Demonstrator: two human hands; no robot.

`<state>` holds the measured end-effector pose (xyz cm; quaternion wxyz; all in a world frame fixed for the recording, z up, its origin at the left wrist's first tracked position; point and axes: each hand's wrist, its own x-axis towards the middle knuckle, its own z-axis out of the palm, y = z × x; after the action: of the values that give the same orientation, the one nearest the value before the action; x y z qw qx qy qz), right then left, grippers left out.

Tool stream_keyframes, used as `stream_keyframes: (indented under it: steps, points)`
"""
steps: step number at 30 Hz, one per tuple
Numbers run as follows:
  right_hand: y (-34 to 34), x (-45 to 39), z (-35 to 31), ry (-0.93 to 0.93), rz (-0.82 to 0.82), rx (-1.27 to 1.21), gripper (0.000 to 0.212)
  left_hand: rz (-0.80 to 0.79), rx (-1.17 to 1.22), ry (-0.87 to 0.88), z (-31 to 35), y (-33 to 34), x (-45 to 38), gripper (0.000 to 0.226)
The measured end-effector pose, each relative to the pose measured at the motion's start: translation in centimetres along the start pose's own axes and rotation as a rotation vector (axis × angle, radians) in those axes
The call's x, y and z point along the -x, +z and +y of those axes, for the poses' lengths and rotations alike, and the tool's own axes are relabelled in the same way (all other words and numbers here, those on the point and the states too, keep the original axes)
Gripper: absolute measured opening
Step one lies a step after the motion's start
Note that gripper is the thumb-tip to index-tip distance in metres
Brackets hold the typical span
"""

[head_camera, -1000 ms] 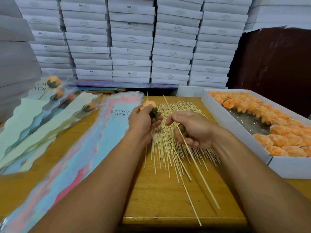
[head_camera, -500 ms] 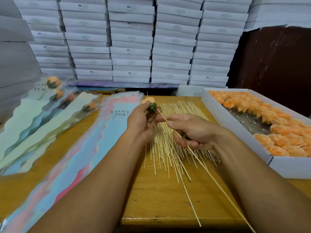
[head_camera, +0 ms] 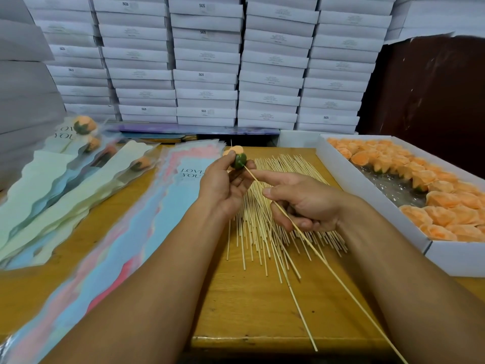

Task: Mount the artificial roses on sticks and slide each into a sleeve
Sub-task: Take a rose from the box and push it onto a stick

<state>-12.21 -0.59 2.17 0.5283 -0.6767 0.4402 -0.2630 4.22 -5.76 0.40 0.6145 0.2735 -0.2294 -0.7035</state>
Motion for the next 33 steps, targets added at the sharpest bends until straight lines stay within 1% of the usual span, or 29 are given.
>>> stream_keyframes:
  steps: [2, 10, 18, 33]
  points:
    - [-0.09, -0.02, 0.09, -0.003, -0.006, -0.007, 0.052, 0.001, 0.002, -0.009, 0.01, 0.01, 0.02, 0.020]
    - [-0.33, -0.01, 0.20, -0.006, -0.022, -0.017, 0.051, 0.007, -0.039, 0.002, -0.03, -0.06, 0.01, 0.017]
    - [-0.50, -0.10, 0.42, 0.001, -0.045, -0.021, 0.051, 0.006, -0.051, 0.011, 0.04, -0.01, 0.15, 0.018]
    - [-0.52, -0.24, 0.61, 0.013, -0.032, -0.035, 0.051, -0.004, -0.093, 0.036, 0.00, -0.02, 0.34, 0.015]
